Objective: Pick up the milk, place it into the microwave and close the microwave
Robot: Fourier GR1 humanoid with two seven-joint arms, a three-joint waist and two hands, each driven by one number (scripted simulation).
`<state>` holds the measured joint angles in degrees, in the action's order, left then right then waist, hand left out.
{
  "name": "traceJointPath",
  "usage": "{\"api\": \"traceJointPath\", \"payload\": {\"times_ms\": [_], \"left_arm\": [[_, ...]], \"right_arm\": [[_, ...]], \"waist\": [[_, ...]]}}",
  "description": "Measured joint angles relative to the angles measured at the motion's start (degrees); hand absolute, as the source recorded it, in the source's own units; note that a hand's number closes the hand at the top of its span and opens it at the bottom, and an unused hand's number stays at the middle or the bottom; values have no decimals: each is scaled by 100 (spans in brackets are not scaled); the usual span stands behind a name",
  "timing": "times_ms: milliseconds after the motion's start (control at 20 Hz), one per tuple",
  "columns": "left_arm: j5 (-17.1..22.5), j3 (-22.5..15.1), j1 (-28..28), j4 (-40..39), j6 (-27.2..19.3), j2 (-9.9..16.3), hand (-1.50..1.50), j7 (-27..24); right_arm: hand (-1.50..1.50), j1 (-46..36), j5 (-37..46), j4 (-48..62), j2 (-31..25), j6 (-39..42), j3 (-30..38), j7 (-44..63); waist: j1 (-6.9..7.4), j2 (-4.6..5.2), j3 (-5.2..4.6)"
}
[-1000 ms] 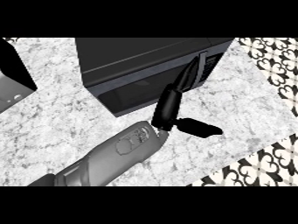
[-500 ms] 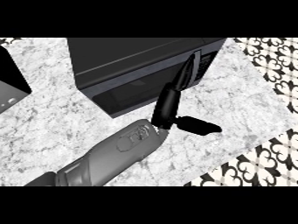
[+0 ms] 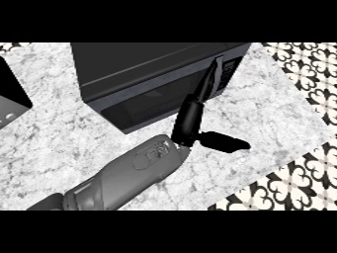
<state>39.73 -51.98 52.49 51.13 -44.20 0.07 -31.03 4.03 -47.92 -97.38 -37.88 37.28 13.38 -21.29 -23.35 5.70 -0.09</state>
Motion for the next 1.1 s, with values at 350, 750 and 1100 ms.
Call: {"api": "traceJointPath", "payload": {"times_ms": [350,750,1100], "left_arm": [[202,-83,37,-68,-18,-7,-150,-187],[412,-190,95,-134,-11,-8,-150,-353],[590,-285,161,-204,10,-9,-150,-462]], "right_arm": [[-150,-86,-157,72,-125,79,20,83],[-150,-180,-319,153,-265,178,28,175],[-150,-252,-465,182,-363,278,-8,262]], "waist": [[-38,2,4],[-66,7,9],[-58,2,10]]}}
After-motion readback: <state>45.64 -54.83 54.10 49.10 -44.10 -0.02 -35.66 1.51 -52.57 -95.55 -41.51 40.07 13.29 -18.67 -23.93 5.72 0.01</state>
